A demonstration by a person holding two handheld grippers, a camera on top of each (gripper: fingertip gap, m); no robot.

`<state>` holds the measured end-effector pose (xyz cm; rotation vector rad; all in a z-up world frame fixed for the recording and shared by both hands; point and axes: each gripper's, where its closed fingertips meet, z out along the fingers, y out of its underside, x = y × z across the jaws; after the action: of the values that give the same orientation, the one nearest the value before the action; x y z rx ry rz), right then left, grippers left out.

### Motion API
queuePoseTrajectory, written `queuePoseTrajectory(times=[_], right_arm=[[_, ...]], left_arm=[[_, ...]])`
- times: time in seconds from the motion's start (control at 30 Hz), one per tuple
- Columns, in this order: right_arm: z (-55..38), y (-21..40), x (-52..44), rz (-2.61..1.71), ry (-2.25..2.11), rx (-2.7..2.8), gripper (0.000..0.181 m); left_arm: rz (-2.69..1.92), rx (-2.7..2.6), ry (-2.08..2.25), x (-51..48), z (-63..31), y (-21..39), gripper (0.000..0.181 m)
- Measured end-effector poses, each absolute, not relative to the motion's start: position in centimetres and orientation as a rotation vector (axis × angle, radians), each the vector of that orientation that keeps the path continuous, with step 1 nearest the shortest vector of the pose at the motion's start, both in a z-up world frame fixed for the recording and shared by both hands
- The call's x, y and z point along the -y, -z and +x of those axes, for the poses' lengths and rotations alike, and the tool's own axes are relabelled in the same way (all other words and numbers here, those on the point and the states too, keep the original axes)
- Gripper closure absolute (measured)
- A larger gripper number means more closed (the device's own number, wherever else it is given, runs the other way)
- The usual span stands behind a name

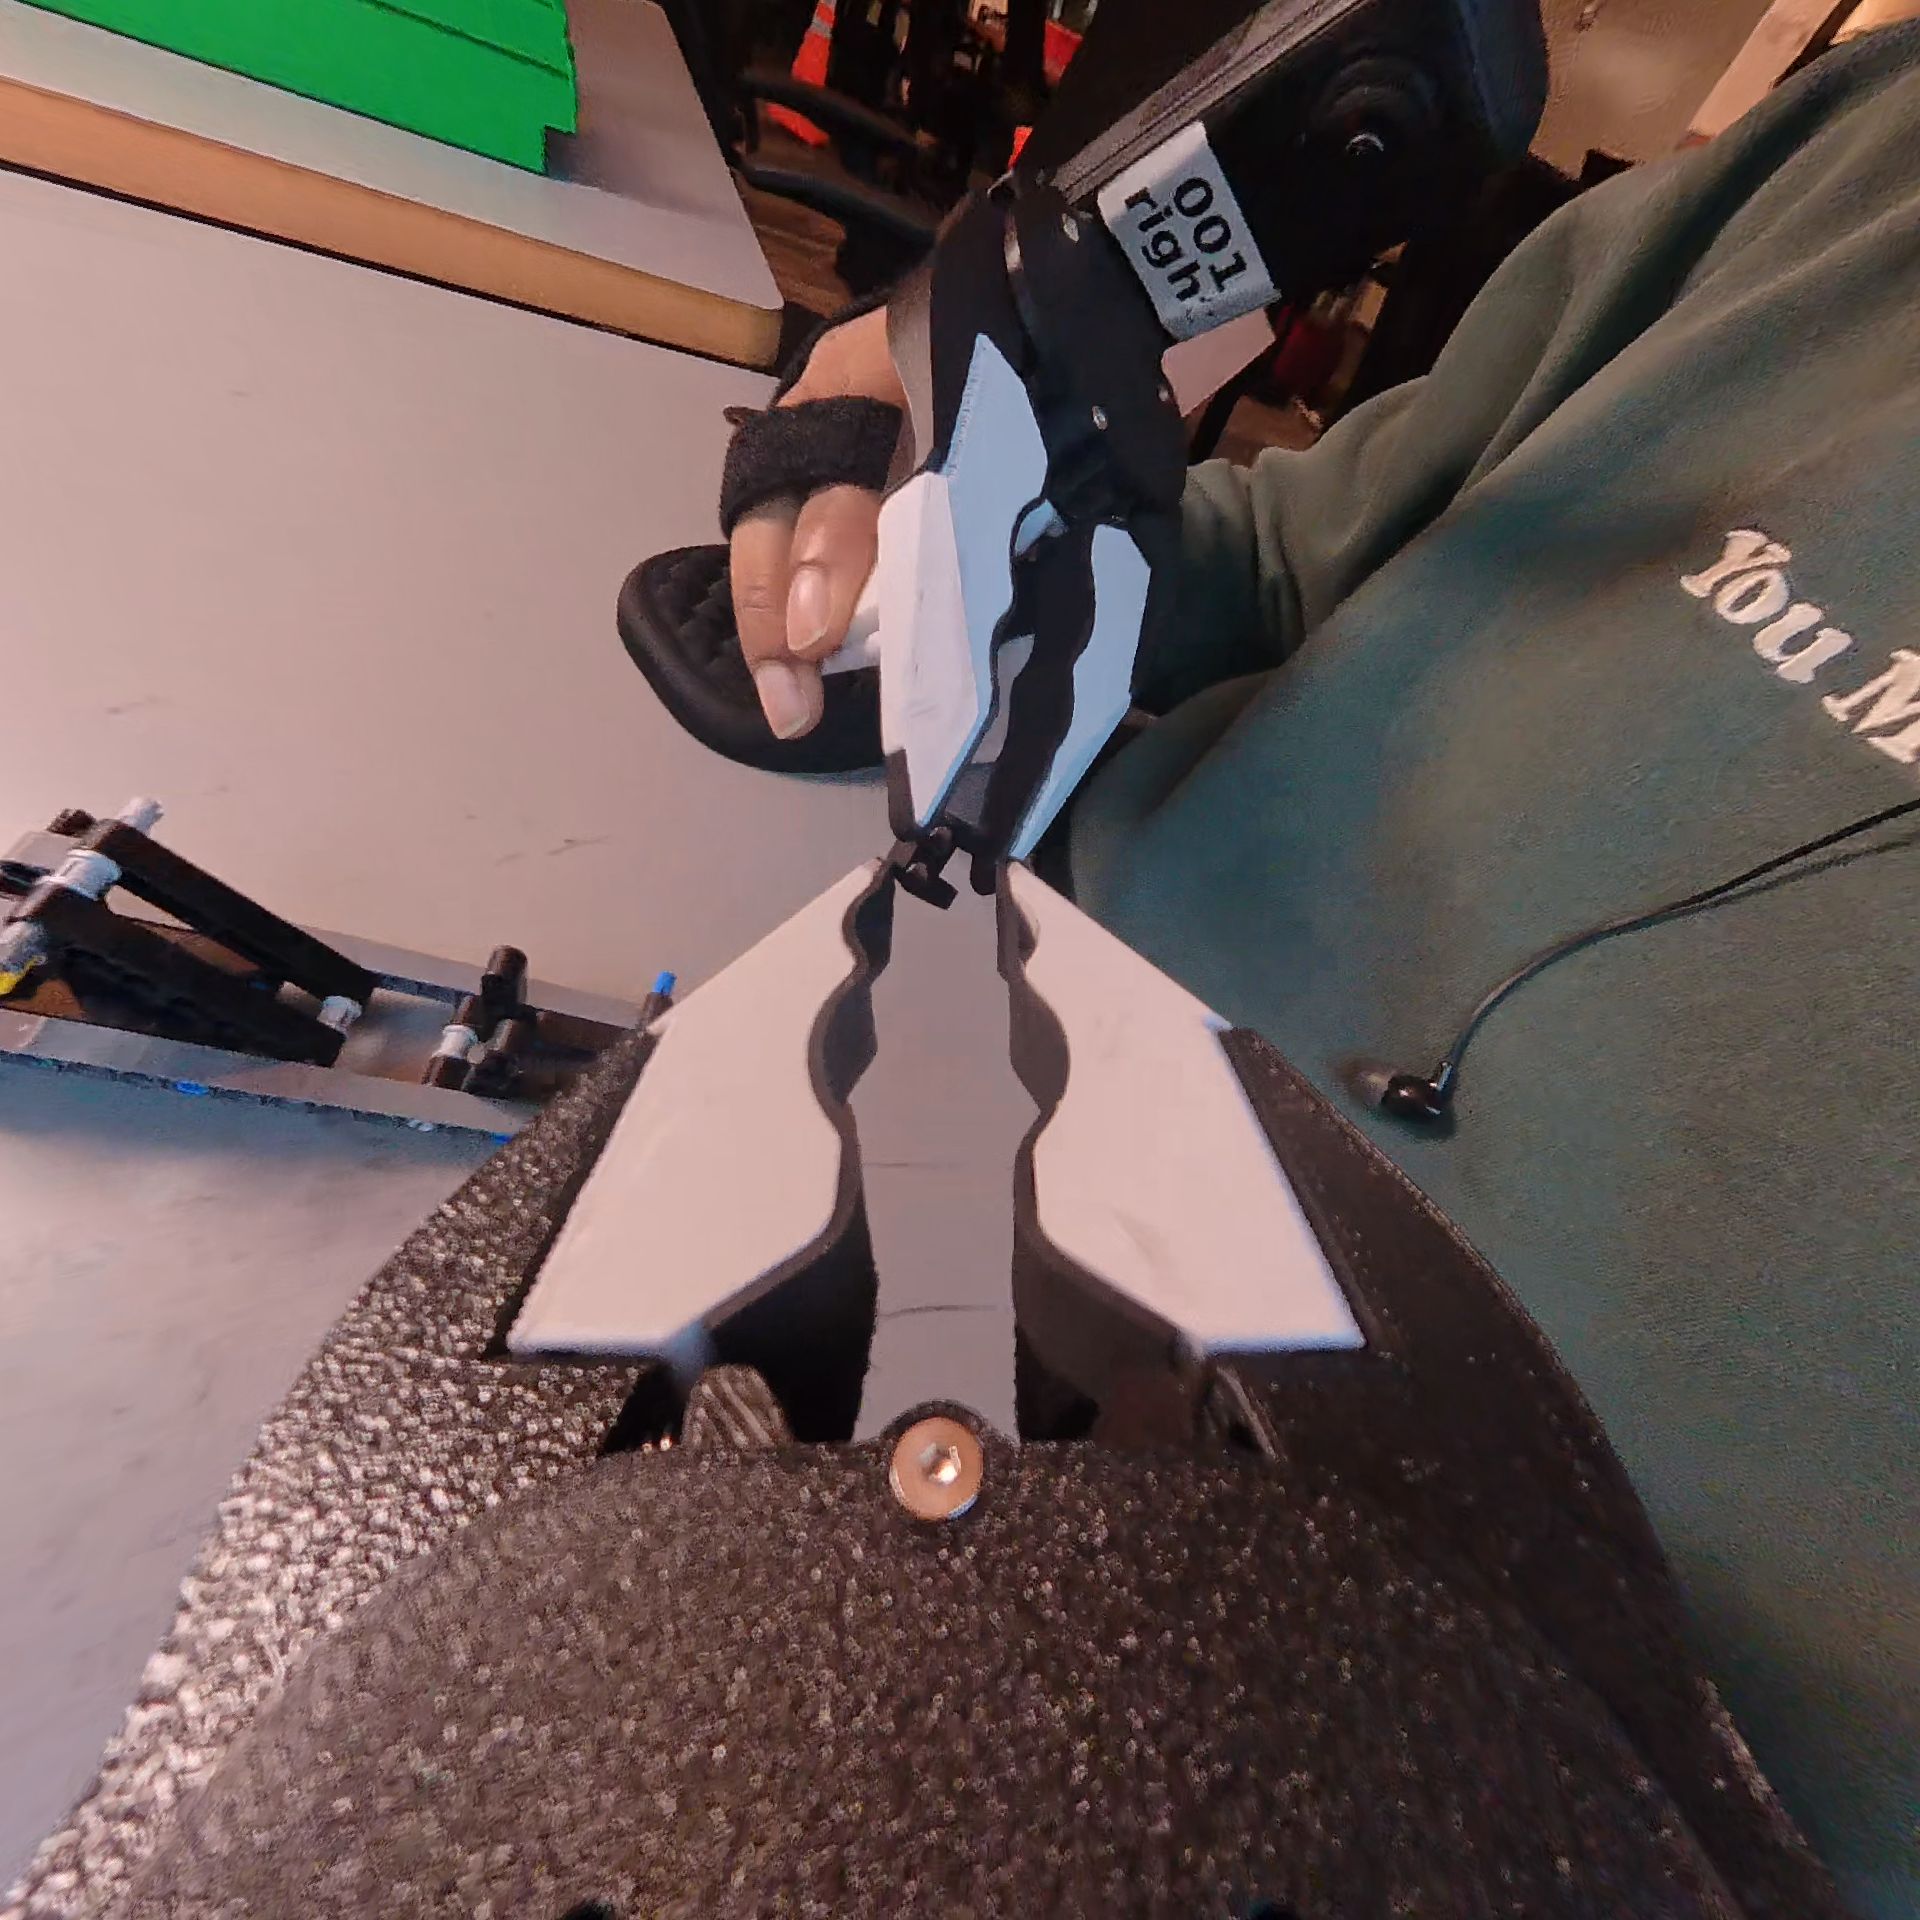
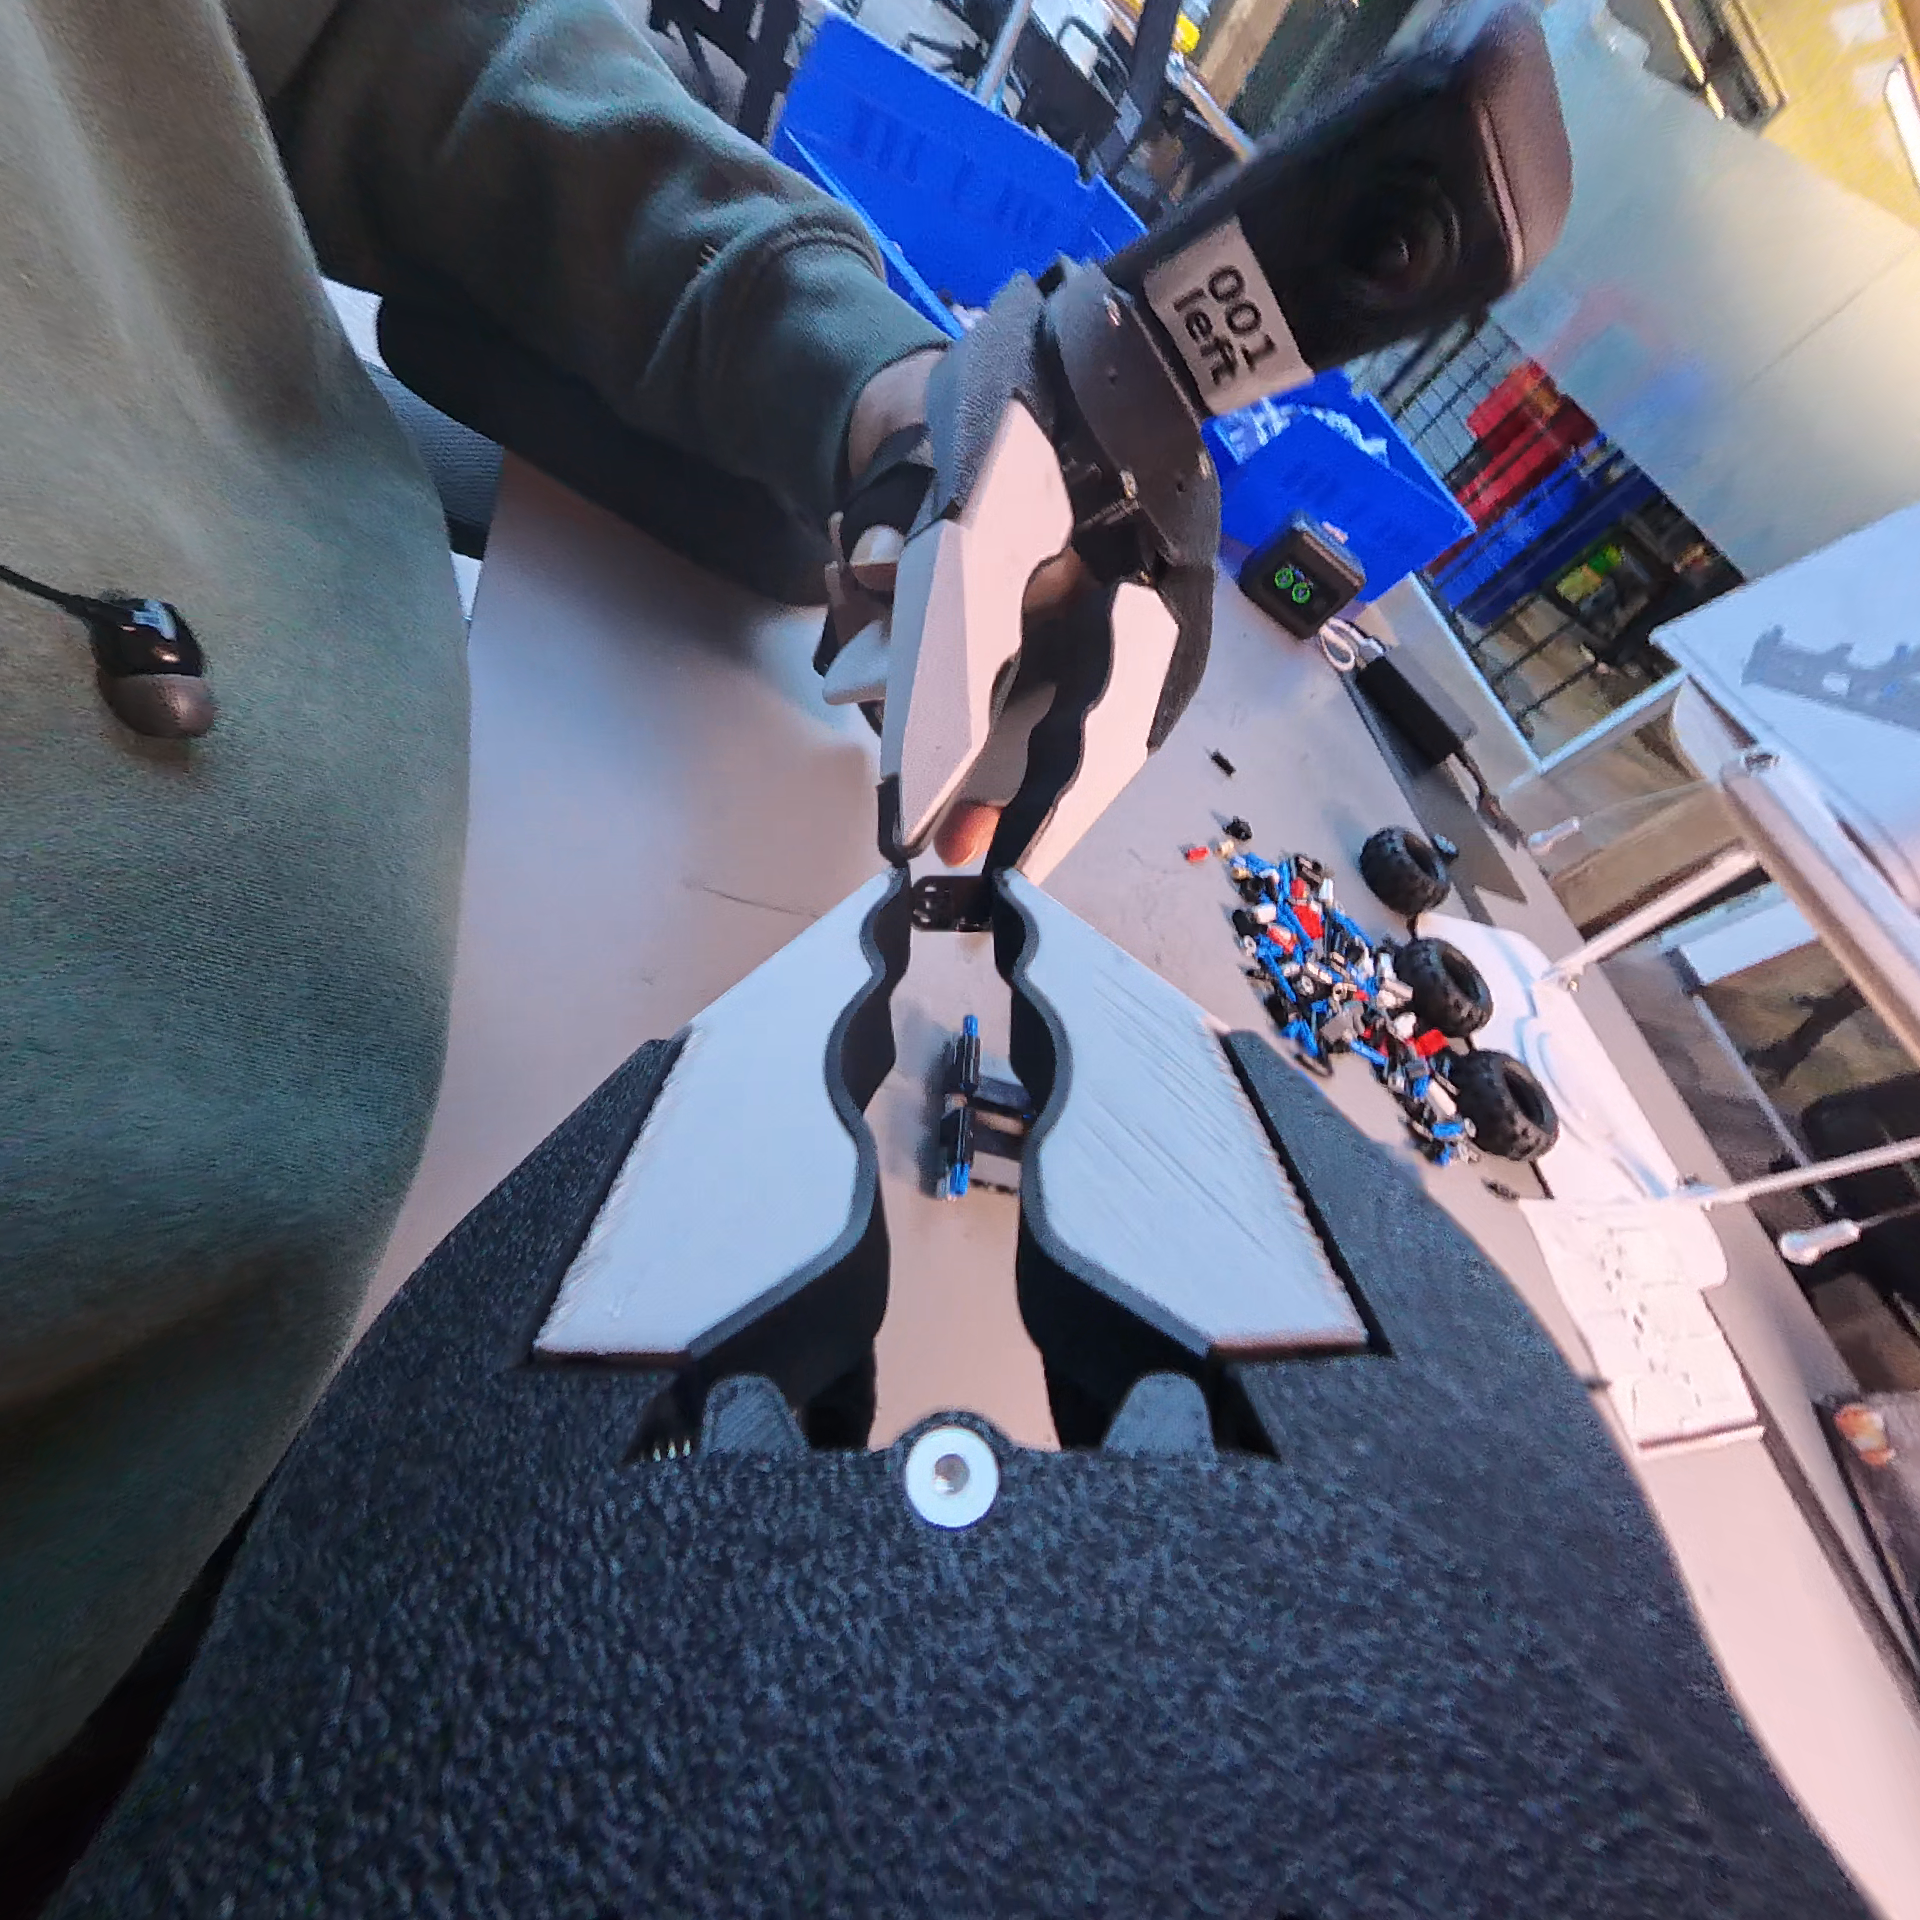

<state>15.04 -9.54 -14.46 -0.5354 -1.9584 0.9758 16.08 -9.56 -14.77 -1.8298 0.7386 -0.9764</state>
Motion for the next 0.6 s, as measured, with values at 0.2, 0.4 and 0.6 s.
queuePoseTrajectory(times=[0.2,0.4,0.6], right_arm=[[15.2,13.1,10.4,-0.406,-1.027,1.928,0.166],[14.6,12.7,10.5,-0.377,-1.052,1.9,0.166],[14.3,11.5,11.3,-0.327,-1.104,1.845,0.167]], left_arm=[[-1.78,-0.66,1.122,10.1,15.6,13.3,0.179],[-1.774,-0.637,1.127,10.1,15.0,12.9,0.179],[-1.7,-0.6,1.288,10.8,15.2,11.5,0.16]])
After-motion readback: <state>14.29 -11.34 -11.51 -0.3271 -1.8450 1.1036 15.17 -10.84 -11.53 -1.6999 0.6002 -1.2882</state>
